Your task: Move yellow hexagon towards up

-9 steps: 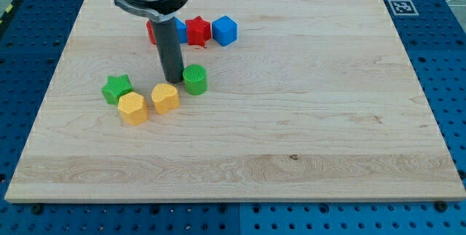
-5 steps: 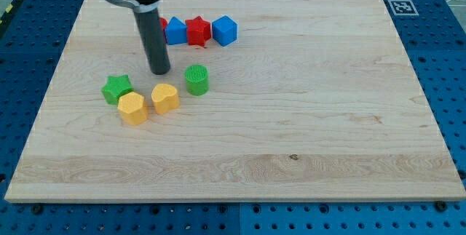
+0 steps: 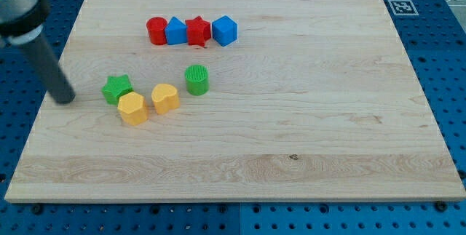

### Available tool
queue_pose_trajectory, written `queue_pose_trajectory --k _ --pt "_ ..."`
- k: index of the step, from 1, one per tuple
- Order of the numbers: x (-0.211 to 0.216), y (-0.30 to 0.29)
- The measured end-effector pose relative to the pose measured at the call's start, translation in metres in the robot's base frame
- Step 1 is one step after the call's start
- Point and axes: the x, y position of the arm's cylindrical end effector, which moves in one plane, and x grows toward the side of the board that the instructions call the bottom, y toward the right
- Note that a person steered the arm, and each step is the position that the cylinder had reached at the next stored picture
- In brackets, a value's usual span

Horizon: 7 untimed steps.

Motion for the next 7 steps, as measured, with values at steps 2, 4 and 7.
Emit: queue_pose_trajectory --k 2,4,7 --pt "0.122 0.031" --pt "0.117 0.095" --pt "0.003 0.118"
